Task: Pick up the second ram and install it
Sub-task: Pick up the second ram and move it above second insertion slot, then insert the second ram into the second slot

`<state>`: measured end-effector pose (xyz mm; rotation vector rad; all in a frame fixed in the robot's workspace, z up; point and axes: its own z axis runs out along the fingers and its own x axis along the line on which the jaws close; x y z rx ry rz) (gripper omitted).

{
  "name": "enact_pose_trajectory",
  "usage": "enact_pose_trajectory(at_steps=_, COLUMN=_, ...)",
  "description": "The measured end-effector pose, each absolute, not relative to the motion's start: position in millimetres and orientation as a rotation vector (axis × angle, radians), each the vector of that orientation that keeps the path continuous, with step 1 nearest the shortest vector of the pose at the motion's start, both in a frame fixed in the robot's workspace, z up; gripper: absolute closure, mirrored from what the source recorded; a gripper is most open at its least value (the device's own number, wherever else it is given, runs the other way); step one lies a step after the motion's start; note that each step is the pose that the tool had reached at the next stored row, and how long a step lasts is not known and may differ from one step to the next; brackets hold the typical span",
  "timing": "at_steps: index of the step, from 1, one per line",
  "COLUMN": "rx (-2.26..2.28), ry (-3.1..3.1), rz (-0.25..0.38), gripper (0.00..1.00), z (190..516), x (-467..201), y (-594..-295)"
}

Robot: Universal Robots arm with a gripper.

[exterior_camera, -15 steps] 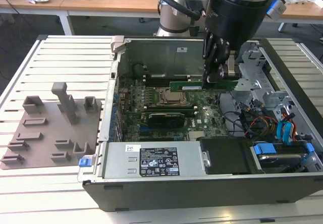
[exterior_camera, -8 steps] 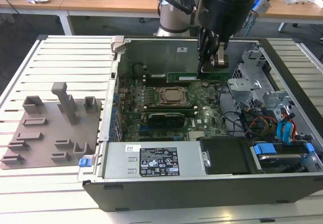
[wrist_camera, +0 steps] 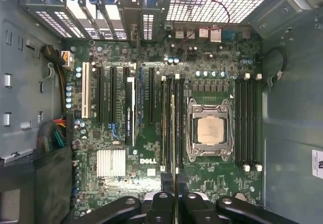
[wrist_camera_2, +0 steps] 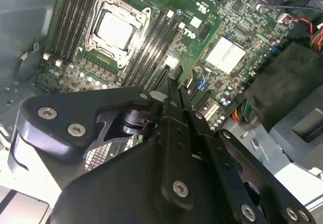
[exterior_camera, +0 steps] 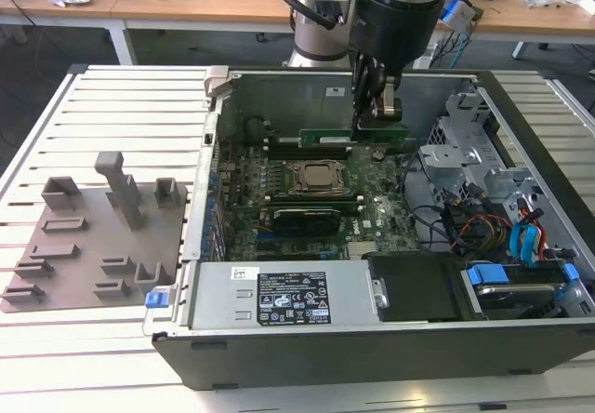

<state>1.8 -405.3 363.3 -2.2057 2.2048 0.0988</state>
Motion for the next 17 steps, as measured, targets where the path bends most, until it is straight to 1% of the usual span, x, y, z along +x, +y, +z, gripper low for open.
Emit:
enact_pose_trajectory(at_steps=9, rx=-2.206, ry=2.205, rz=0.099, gripper=0.87, z=363.0, x=1.8, y=-405.3)
enact_pose_trajectory(at_steps=12, rx=-2.206, ry=2.205, rz=0.099, gripper=0.87, z=347.3, x=1.0, y=-405.3)
enact_pose_trajectory(at_steps=17, rx=-2.206, ry=2.205, rz=0.099, gripper=0.87, z=333.9, x=0.9, y=-405.3)
